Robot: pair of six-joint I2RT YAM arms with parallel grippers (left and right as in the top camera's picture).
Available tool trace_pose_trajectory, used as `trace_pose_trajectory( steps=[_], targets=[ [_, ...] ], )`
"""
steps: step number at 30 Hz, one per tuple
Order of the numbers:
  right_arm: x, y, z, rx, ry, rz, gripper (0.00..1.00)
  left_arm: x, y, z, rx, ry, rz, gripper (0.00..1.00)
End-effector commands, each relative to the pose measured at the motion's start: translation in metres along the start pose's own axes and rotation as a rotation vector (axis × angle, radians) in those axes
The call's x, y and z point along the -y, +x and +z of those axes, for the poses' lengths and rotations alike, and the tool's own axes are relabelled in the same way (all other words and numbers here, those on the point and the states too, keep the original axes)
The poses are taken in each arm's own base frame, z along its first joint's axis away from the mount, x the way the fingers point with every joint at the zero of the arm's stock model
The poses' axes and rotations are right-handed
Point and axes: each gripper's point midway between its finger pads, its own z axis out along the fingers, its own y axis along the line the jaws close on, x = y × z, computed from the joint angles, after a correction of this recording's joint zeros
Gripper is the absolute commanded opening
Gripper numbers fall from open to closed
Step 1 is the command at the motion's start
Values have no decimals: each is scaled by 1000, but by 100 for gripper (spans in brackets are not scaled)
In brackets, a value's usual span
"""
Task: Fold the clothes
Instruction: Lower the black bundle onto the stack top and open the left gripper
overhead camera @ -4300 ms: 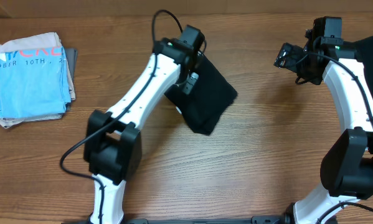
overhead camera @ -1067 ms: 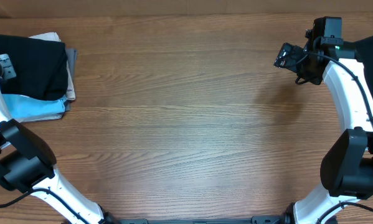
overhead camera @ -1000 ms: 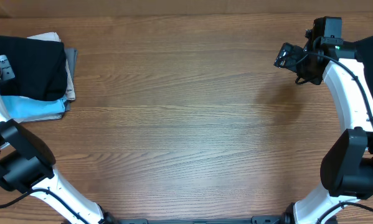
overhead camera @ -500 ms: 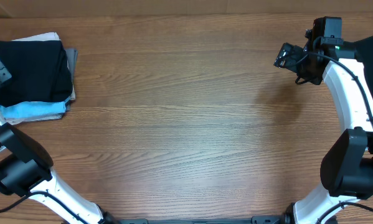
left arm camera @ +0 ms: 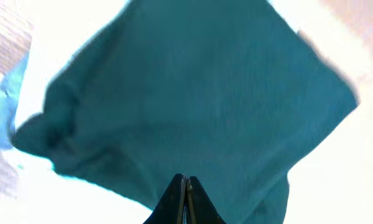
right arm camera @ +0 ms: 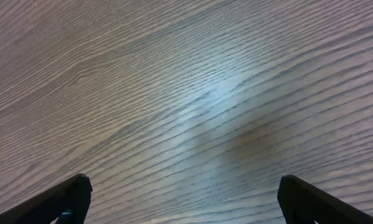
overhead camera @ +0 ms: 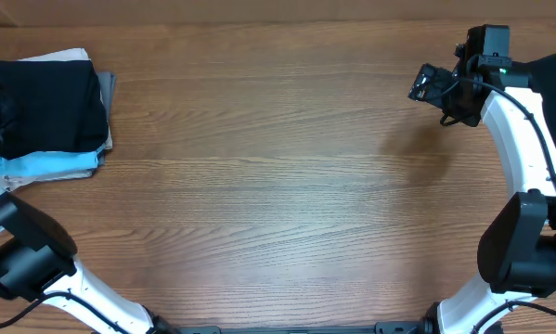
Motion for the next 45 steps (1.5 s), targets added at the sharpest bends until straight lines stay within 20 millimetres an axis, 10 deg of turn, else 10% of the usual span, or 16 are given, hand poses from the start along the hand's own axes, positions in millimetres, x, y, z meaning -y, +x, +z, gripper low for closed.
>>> trace_pose_trajectory(
  steps=[1,17,23,33,45],
  targets=[
    [1,-2,-1,7,5,2,100,-8,-10,-8,33,65,-43,4],
    [1,-2,-1,7,5,2,100,-88,27,71,-128,-194,-94,4],
    [1,-2,-1,6,5,2,100,-67,12,57,-82,-39,-116,4],
    [1,-2,-1,6,5,2,100,-14,-38,-27,133,126,-80,4],
    [1,-2,-1,6,5,2,100,-51,-10,17,5,32,-148,4]
  ],
)
